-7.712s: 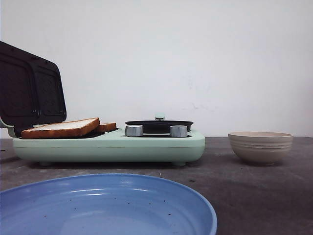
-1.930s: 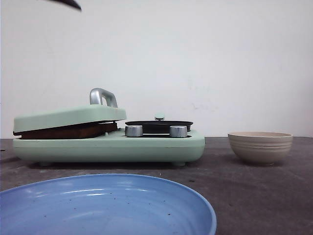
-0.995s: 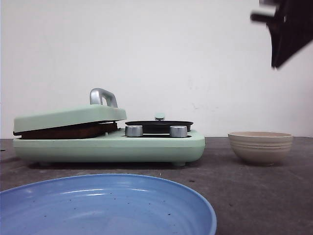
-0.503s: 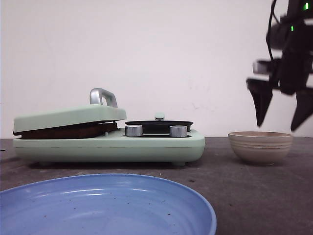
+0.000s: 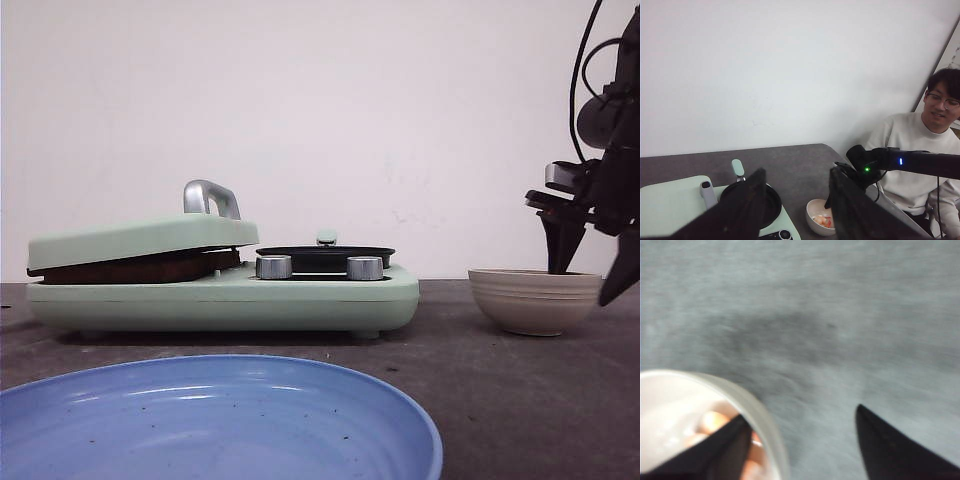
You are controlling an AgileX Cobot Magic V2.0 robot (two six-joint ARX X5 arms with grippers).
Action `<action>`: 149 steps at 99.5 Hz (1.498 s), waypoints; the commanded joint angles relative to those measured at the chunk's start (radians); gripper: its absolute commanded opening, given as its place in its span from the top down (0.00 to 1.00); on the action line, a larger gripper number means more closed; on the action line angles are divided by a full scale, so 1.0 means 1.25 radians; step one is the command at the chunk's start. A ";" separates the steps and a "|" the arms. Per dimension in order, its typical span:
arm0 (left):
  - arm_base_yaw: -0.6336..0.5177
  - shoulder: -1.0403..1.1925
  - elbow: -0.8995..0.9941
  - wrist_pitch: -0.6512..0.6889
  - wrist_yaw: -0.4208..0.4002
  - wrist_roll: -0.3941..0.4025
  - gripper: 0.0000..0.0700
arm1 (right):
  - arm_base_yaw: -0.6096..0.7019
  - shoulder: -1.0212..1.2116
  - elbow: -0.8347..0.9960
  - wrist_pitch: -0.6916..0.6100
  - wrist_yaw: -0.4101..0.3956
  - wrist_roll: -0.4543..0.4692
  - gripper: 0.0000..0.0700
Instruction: Make breakfast with bread and shrimp
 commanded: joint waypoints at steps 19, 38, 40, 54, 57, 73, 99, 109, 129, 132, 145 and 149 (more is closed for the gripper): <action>-0.004 0.006 0.012 -0.015 -0.003 -0.048 0.75 | 0.003 0.048 0.015 0.037 -0.104 0.031 0.90; -0.004 0.006 0.012 -0.024 -0.003 -0.067 0.75 | 0.018 0.052 0.015 0.053 -0.143 0.029 1.00; -0.004 0.006 0.012 -0.023 -0.003 -0.069 0.75 | 0.020 0.051 0.015 0.058 -0.153 0.031 1.00; -0.004 0.006 0.012 -0.021 -0.003 -0.074 0.75 | 0.038 0.018 0.016 0.111 -0.181 0.051 1.00; -0.004 0.006 0.012 -0.021 -0.003 -0.078 0.75 | 0.044 0.007 0.016 0.128 -0.176 0.054 1.00; -0.004 0.006 0.012 -0.024 -0.003 -0.084 0.75 | 0.091 -0.071 0.016 0.276 -0.142 0.098 1.00; -0.004 0.006 0.012 -0.023 -0.003 -0.069 0.75 | 0.218 -0.111 0.017 0.457 -0.140 0.069 1.00; -0.004 0.005 0.012 -0.027 -0.003 -0.067 0.75 | 0.263 -0.110 0.017 0.502 -0.120 0.070 1.00; -0.004 0.004 0.012 -0.028 0.000 -0.063 0.75 | 0.365 -0.110 0.017 0.592 0.107 0.034 1.00; -0.004 0.004 0.012 -0.029 0.000 -0.062 0.75 | 0.378 -0.110 0.017 0.602 0.144 0.021 1.00; -0.004 0.004 0.012 -0.039 0.000 -0.060 0.75 | 0.429 -0.110 0.017 0.635 0.286 -0.045 1.00; -0.004 0.003 0.012 -0.044 0.000 -0.060 0.75 | 0.440 -0.108 0.017 0.645 0.310 -0.069 1.00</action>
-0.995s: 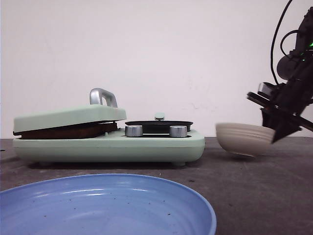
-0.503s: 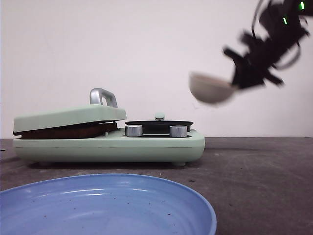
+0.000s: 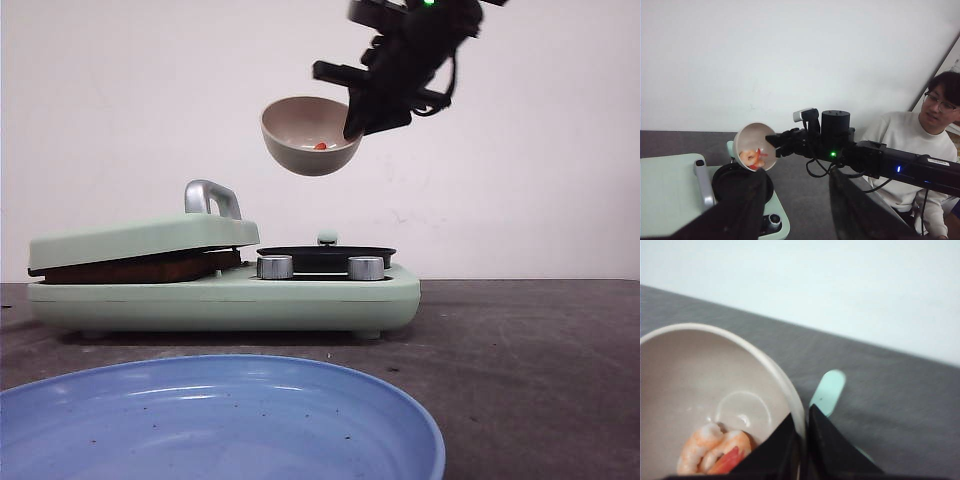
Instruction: Make breakfast with bread and shrimp
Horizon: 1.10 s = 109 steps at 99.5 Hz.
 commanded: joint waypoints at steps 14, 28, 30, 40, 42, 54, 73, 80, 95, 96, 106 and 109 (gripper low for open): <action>-0.004 0.002 0.012 -0.011 0.000 0.020 0.75 | 0.061 0.021 0.015 0.072 0.175 -0.169 1.00; -0.004 -0.002 0.012 -0.026 0.000 0.025 0.75 | 0.088 0.026 0.015 0.111 0.309 -0.248 1.00; -0.004 -0.002 0.012 -0.029 0.000 0.026 0.75 | 0.090 0.027 0.015 0.119 0.318 -0.258 1.00; -0.004 -0.005 0.012 -0.040 0.000 0.026 0.75 | 0.097 0.027 0.015 0.152 0.355 -0.307 1.00; -0.004 -0.006 0.012 -0.042 0.000 0.026 0.75 | 0.098 0.027 0.015 0.160 0.360 -0.314 1.00; -0.004 -0.010 0.012 -0.047 0.000 0.026 0.75 | 0.098 0.027 0.015 0.199 0.374 -0.382 1.00; -0.004 -0.019 0.012 -0.047 0.000 0.026 0.75 | 0.099 0.027 0.015 0.213 0.401 -0.540 1.00; -0.004 -0.020 0.012 -0.047 -0.001 0.026 0.75 | 0.101 0.027 0.015 0.213 0.401 -0.587 1.00; -0.004 -0.020 0.012 -0.047 -0.001 0.026 0.75 | 0.112 0.027 0.015 0.247 0.400 -0.682 1.00; -0.004 -0.020 0.012 -0.047 -0.001 0.026 0.75 | 0.114 0.027 0.015 0.252 0.400 -0.691 1.00; -0.004 -0.020 0.012 -0.047 -0.001 0.026 0.75 | 0.124 0.027 0.015 0.291 0.399 -0.736 1.00; -0.004 -0.020 0.012 -0.048 0.000 0.026 0.75 | 0.125 0.027 0.015 0.304 0.398 -0.749 1.00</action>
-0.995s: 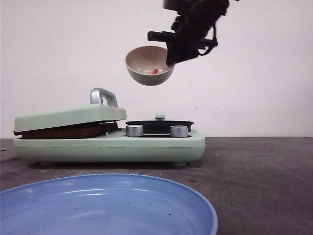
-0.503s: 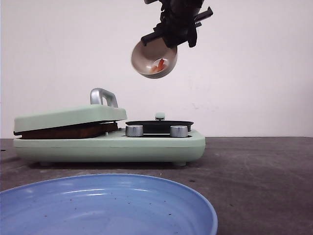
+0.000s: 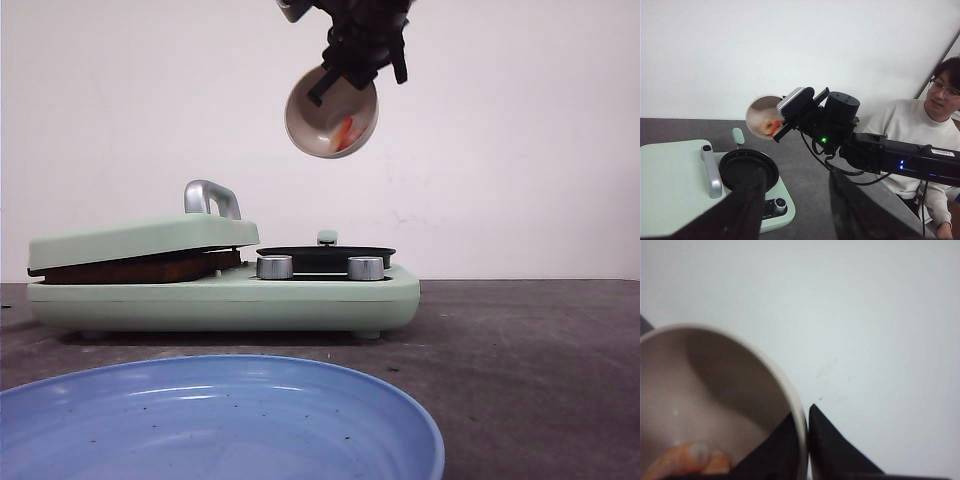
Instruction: Make breakfast with bread and shrimp
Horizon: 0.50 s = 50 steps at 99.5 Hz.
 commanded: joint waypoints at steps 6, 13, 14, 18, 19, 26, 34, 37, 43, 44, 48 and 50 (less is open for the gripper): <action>-0.004 0.003 0.012 0.006 -0.001 0.010 0.75 | 0.017 0.018 0.015 0.056 -0.003 -0.082 1.00; -0.004 0.003 0.012 0.005 0.000 0.009 0.75 | 0.020 0.018 0.015 0.073 -0.003 -0.101 1.00; -0.004 0.003 0.012 0.005 0.000 0.009 0.75 | 0.021 0.018 0.015 0.074 -0.003 -0.103 1.00; -0.004 0.003 0.012 0.005 0.000 0.009 0.75 | 0.021 0.018 0.015 0.078 -0.003 -0.109 1.00; -0.004 0.003 0.012 0.005 0.000 0.009 0.75 | 0.021 0.018 0.015 0.078 -0.003 -0.110 1.00; -0.004 0.003 0.012 0.005 0.000 0.009 0.75 | 0.021 0.018 0.015 0.078 -0.003 -0.130 1.00; -0.004 0.003 0.012 0.005 0.000 0.009 0.75 | 0.021 0.018 0.015 0.079 -0.003 -0.157 1.00; -0.004 0.003 0.012 0.005 0.000 0.009 0.75 | 0.021 0.018 0.015 0.083 -0.003 -0.167 1.00; -0.004 0.003 0.012 0.005 0.000 0.009 0.75 | 0.021 0.018 0.015 0.083 -0.003 -0.178 1.00; -0.004 0.003 0.012 0.005 0.000 0.009 0.75 | 0.021 0.018 0.015 0.083 -0.003 -0.181 1.00; -0.004 0.003 0.012 0.005 0.000 0.009 0.75 | 0.021 0.018 0.015 0.084 -0.002 -0.192 1.00; -0.004 0.003 0.012 0.005 0.000 0.009 0.75 | 0.021 0.018 0.015 0.084 -0.002 -0.199 1.00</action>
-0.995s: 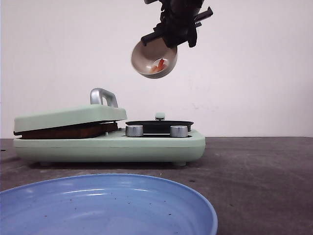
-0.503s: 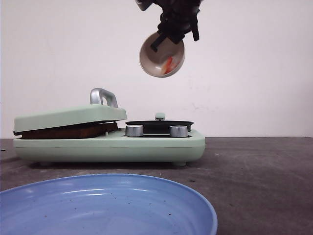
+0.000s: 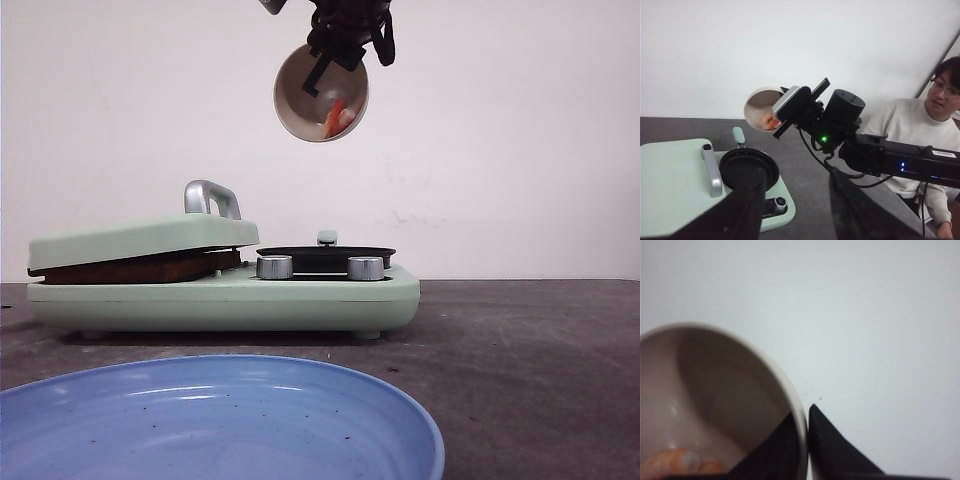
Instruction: Make breakfast with bread and shrimp
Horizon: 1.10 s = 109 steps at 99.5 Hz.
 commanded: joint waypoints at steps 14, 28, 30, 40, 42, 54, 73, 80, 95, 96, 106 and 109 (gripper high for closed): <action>-0.004 0.003 0.012 0.009 0.000 0.009 0.75 | 0.010 0.018 0.015 0.041 0.005 -0.073 1.00; -0.004 0.003 0.012 0.009 -0.001 0.010 0.75 | 0.016 0.017 0.019 0.061 0.006 -0.114 1.00; -0.004 0.003 0.012 0.009 -0.001 0.010 0.75 | 0.016 0.017 0.021 0.061 0.006 -0.122 1.00; -0.004 0.003 0.012 0.009 -0.001 0.010 0.75 | 0.018 0.017 0.025 0.064 0.005 -0.152 1.00; -0.004 0.003 0.012 0.009 -0.001 0.010 0.75 | 0.018 0.017 0.025 0.069 0.005 -0.155 1.00; -0.004 0.003 0.012 0.009 -0.001 0.010 0.75 | 0.018 0.017 0.025 0.098 0.000 -0.159 1.00; -0.004 0.003 0.012 0.009 -0.001 0.010 0.75 | 0.017 0.017 0.026 0.129 -0.010 -0.178 1.00; -0.004 0.003 0.012 0.009 -0.001 0.010 0.75 | 0.017 0.017 0.026 0.138 -0.020 -0.189 1.00; -0.004 0.003 0.012 0.009 -0.001 0.010 0.75 | 0.015 0.017 0.026 0.150 -0.023 -0.196 1.00; -0.004 0.003 0.012 0.009 -0.001 0.010 0.75 | 0.014 0.017 0.026 0.151 -0.023 -0.196 1.00; -0.004 0.003 0.012 0.009 -0.001 0.010 0.75 | 0.012 0.017 0.026 0.151 -0.022 -0.195 1.00; -0.004 0.003 0.012 0.009 -0.001 0.010 0.75 | 0.011 0.017 0.026 0.151 -0.021 -0.192 1.00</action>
